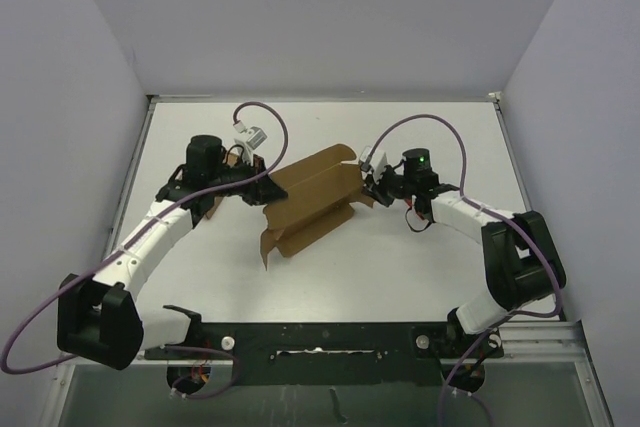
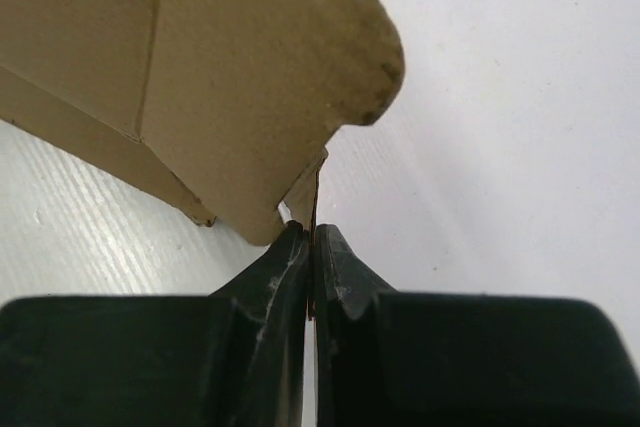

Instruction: Fold the paper box

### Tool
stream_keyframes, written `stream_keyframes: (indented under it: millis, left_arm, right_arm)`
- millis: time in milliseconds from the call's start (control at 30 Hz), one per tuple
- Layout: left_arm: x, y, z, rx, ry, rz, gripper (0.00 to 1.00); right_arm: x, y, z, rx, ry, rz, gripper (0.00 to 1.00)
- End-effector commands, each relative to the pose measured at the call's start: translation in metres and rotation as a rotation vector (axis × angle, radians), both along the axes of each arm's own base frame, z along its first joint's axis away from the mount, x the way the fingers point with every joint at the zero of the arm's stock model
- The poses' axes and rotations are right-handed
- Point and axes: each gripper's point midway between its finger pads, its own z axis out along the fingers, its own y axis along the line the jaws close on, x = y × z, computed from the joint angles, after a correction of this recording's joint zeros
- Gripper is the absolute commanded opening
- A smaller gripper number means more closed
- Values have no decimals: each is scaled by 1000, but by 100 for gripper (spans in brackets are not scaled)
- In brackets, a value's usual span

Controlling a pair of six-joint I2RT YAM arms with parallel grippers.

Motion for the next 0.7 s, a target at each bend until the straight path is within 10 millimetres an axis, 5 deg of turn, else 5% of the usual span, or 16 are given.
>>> stream_keyframes:
  millis: [0, 333, 667]
  left_arm:
    - [-1, 6, -18, 36, 51, 22, 0]
    - [-2, 15, -31, 63, 44, 85, 0]
    - [-6, 19, -21, 24, -15, 112, 0]
  right_arm:
    - [-8, 14, 28, 61, -67, 94, 0]
    - [-42, 29, 17, 76, 60, 218, 0]
    - [-50, 34, 17, 94, 116, 240, 5]
